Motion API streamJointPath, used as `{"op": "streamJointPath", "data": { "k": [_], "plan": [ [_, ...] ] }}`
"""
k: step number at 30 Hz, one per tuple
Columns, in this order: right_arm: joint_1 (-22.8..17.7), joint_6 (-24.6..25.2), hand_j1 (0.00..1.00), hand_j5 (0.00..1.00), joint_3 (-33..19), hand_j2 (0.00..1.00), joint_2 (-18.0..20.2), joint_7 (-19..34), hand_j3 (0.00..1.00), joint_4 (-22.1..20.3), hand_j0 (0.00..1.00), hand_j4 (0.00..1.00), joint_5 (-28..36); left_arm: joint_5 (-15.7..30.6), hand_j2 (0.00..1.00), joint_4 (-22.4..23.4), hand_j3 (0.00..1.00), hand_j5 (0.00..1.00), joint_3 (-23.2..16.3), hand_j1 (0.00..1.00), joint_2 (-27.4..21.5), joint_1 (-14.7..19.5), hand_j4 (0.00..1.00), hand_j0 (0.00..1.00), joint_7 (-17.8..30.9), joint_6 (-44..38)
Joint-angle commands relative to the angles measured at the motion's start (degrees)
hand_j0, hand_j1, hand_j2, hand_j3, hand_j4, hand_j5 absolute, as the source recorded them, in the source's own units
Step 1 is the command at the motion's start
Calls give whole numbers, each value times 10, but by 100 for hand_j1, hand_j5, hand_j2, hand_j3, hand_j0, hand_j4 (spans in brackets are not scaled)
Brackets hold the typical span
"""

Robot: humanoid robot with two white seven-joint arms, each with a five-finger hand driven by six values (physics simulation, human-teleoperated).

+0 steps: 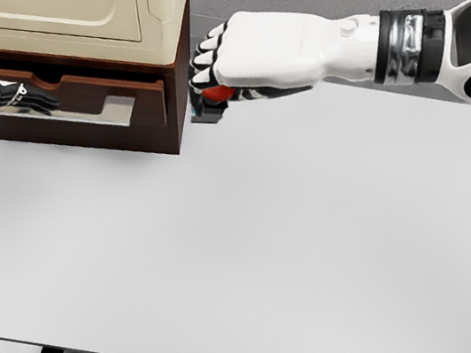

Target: Open the cabinet drawer with left arm, and place a switch into the drawer with right arm

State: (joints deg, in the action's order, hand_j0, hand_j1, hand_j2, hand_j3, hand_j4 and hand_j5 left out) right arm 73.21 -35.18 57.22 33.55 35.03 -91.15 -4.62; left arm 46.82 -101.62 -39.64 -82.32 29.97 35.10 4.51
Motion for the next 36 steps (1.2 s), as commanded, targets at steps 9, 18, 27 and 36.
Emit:
{"op": "streamJointPath", "data": {
  "k": [9,18,27,36],
  "plan": [
    [7,2,50,50,8,50,-23,0,50,1,50,50,7,-30,100,5,100,100,-11,100,-26,-4,100,100,-1,1],
    [23,13,50,50,17,50,-58,0,50,2,50,50,7,-15,100,5,100,100,-11,100,-39,-11,100,100,-1,1],
    [39,48,50,50,24,50,-88,0,50,9,50,50,8,42,100,5,100,100,-11,100,-43,-22,100,100,-1,1],
    [56,62,50,50,35,50,-114,0,50,44,50,50,8,84,100,5,100,100,-11,100,-74,-44,100,100,-1,1]
  ]
}}
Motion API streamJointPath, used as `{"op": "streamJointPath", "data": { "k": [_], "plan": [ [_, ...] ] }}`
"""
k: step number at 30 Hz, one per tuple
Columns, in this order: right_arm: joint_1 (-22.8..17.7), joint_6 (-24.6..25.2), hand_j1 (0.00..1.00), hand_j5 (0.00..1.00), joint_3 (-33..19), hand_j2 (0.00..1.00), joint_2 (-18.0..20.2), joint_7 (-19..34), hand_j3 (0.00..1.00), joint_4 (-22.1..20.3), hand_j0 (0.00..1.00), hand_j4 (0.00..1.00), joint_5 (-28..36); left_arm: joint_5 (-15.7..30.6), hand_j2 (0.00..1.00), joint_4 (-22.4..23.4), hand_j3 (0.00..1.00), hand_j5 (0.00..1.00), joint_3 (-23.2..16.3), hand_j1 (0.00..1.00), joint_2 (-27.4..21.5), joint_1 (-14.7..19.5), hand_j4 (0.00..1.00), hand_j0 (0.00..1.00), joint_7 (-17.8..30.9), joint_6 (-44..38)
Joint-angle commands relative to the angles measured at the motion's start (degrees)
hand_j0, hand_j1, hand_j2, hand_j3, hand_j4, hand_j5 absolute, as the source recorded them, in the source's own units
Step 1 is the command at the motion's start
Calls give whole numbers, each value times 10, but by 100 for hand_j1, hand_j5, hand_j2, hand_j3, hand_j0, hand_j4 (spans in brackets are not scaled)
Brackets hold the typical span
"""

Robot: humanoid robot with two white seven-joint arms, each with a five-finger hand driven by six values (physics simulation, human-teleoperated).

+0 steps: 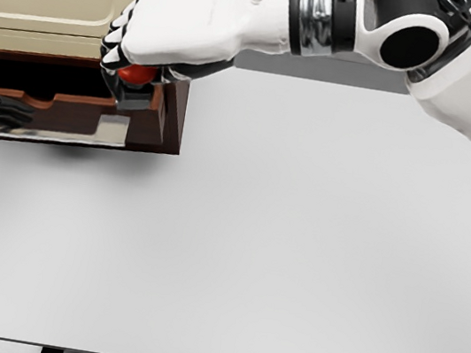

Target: Open the cabinet drawer with left arm, and place a switch into the drawer with right arm

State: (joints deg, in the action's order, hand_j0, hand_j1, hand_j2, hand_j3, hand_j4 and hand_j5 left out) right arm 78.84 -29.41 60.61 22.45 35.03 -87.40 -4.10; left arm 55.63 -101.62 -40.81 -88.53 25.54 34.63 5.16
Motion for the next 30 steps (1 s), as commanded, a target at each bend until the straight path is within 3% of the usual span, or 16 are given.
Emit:
{"op": "streamJointPath", "data": {
  "k": [1,9,18,30],
  "plan": [
    [0,8,50,50,1,50,-4,0,50,9,50,50,2,-3,100,5,100,100,1,100,-17,1,100,100,4,-6],
    [12,10,50,50,12,50,-33,0,50,54,50,50,2,22,100,5,100,100,0,100,-28,-11,100,100,4,-6],
    [16,18,50,50,28,50,-42,0,50,65,50,50,1,25,100,5,100,100,15,100,-29,-8,100,100,4,-8],
    [29,17,50,50,57,50,-92,0,50,137,50,50,1,48,100,4,100,100,17,100,-32,-8,100,100,4,-7]
  ]
}}
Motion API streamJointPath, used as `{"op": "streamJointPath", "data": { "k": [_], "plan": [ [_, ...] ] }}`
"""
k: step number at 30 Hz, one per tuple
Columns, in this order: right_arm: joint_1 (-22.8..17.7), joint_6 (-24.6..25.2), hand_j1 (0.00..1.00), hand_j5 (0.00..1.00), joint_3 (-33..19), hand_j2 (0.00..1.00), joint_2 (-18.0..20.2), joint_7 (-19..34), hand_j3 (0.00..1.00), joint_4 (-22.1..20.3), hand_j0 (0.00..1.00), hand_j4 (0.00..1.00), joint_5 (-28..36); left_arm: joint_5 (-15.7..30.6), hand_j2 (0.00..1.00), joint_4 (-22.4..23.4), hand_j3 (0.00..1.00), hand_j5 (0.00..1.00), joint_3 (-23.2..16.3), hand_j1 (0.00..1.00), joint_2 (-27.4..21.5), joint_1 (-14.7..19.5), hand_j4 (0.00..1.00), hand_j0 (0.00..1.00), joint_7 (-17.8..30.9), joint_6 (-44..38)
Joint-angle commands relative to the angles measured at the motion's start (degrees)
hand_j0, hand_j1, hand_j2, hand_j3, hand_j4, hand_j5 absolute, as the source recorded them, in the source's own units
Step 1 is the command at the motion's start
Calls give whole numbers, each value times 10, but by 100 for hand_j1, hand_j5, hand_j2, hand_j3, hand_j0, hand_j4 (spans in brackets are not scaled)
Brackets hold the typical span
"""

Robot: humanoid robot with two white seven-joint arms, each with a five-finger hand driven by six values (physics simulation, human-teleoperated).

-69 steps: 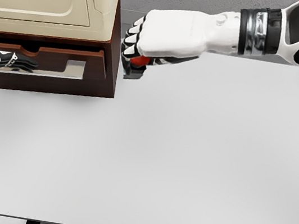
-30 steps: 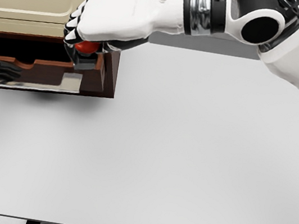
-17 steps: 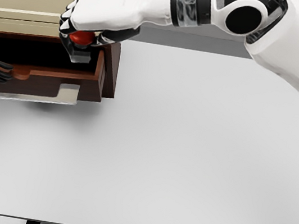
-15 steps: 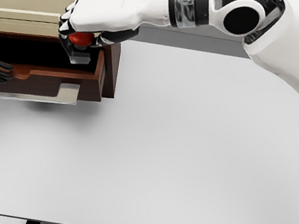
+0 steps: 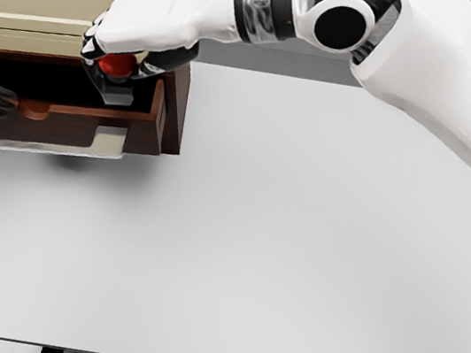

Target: Open the cabinet drawer with left arm, and place a switch into the drawer with right arm

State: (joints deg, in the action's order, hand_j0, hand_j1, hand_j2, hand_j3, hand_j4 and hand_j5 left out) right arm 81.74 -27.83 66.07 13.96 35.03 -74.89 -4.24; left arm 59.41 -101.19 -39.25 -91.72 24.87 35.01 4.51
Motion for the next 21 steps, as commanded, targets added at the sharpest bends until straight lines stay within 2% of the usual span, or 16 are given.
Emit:
{"op": "streamJointPath", "data": {
  "k": [1,8,16,21],
  "plan": [
    [0,1,50,50,2,50,-10,0,50,18,50,50,2,16,100,0,100,100,1,100,0,0,100,100,0,0],
    [4,-2,50,50,2,50,-33,0,50,58,50,50,-3,22,100,0,100,100,1,100,0,0,100,100,0,0],
    [4,-4,49,49,2,49,-45,0,49,75,49,49,-24,31,100,-1,100,100,1,100,1,1,100,100,0,0],
    [5,-5,49,49,3,49,-63,0,49,102,49,49,-29,33,100,-1,100,100,1,100,1,1,100,100,0,0]
  ]
}}
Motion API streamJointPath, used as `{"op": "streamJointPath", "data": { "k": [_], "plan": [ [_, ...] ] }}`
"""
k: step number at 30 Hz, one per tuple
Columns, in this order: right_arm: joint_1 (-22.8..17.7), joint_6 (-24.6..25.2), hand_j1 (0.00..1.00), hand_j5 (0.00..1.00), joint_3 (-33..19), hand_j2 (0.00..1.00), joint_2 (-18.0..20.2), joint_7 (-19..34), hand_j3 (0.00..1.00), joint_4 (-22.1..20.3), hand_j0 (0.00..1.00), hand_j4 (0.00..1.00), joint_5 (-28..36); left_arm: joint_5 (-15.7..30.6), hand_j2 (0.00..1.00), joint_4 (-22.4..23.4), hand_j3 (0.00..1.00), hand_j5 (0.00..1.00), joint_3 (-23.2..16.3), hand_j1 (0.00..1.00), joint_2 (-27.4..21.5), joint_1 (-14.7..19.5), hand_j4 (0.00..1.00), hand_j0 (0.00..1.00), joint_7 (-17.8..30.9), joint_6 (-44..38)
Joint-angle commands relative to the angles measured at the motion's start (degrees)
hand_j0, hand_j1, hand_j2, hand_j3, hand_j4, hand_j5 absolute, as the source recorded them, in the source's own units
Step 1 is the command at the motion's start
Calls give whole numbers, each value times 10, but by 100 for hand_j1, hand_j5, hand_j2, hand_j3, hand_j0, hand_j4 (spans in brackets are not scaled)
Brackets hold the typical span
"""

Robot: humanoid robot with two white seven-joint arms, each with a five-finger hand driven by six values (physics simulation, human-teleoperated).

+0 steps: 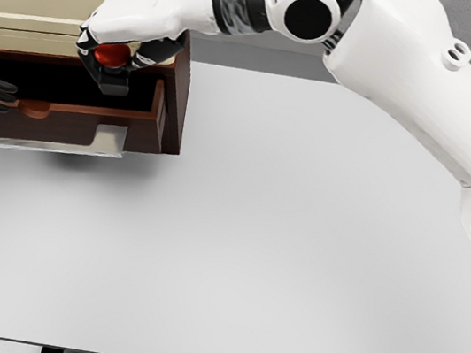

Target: Open the cabinet drawer with left arm, and place a switch into the drawer with right arm

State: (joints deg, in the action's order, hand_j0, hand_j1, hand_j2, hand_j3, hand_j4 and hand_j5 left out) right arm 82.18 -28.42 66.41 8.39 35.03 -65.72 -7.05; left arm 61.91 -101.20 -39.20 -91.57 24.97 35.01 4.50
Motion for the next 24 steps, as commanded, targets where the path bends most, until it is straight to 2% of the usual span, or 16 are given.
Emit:
{"op": "streamJointPath", "data": {
  "k": [1,4,5,7,13,15,16,17,21,24],
  "plan": [
    [0,1,49,49,-1,49,-8,0,49,11,49,49,-1,8,100,0,100,100,1,100,0,0,100,100,0,0],
    [1,1,51,51,-1,51,-9,0,51,15,51,51,-1,8,100,0,100,100,1,100,0,0,100,100,0,0],
    [2,5,62,62,-1,62,-10,0,62,21,62,62,-1,8,100,0,100,100,1,100,0,1,100,100,0,0],
    [4,25,100,100,-1,100,-21,0,100,38,100,100,-1,12,100,0,100,100,2,100,0,1,100,100,0,0],
    [3,19,100,100,-1,100,-21,0,100,31,100,100,-1,14,100,0,100,100,4,100,0,0,100,100,0,0],
    [2,-24,100,100,3,100,-16,0,100,28,100,100,2,15,100,0,100,100,4,100,-1,1,100,100,0,0],
    [2,-43,100,100,6,100,-12,0,100,12,100,100,2,19,100,0,100,100,4,100,-1,1,100,100,0,0],
    [-2,-66,100,100,6,100,5,0,100,-11,100,100,5,27,100,0,100,100,14,100,-1,3,100,100,0,0],
    [-27,-66,100,100,3,100,93,0,100,-71,100,100,9,67,100,0,100,100,28,100,-1,46,100,100,0,-1],
    [-49,-66,100,100,-2,100,174,0,100,-93,100,100,10,76,100,0,100,100,30,100,5,77,100,100,0,-1]
  ]
}}
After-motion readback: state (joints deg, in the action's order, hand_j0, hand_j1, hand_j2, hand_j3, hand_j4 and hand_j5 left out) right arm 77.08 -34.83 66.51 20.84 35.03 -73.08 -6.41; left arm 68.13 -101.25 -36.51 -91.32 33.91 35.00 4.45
